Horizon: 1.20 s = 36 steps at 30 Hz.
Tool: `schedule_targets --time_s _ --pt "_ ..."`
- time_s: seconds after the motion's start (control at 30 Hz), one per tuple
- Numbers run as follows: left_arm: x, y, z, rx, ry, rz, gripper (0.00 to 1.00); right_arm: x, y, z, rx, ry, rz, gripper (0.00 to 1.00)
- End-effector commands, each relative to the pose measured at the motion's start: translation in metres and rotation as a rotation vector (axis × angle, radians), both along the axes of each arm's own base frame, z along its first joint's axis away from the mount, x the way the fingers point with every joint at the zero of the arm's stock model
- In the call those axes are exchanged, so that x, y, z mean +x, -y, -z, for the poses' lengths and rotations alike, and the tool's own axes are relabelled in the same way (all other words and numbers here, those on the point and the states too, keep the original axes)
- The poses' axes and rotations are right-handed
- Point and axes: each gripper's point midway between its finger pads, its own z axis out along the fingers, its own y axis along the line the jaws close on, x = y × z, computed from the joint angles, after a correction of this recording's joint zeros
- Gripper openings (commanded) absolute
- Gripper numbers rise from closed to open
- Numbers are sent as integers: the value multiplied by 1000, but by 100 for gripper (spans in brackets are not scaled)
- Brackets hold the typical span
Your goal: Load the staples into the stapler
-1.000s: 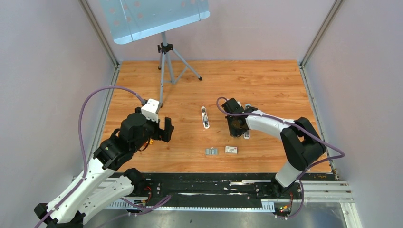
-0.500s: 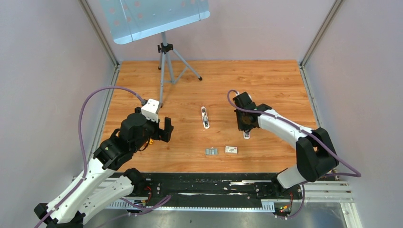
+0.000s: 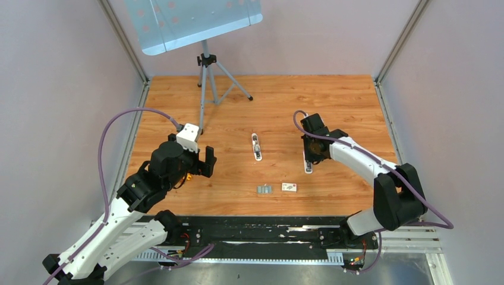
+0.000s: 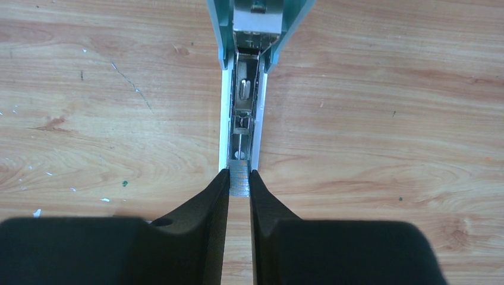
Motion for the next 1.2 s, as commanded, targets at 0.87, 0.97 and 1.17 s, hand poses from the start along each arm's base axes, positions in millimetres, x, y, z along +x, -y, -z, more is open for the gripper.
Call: schedule_targets --time_s 0.87,0.97,1.17 --pt "1 -3 3 16 5 -5 100 -12 6 28 11 -86 18 19" --pt "1 -3 3 17 5 -7 100 -13 7 31 3 -92 19 19" --pt "1 -3 2 16 6 -9 100 -15 10 34 -7 -97 25 19"
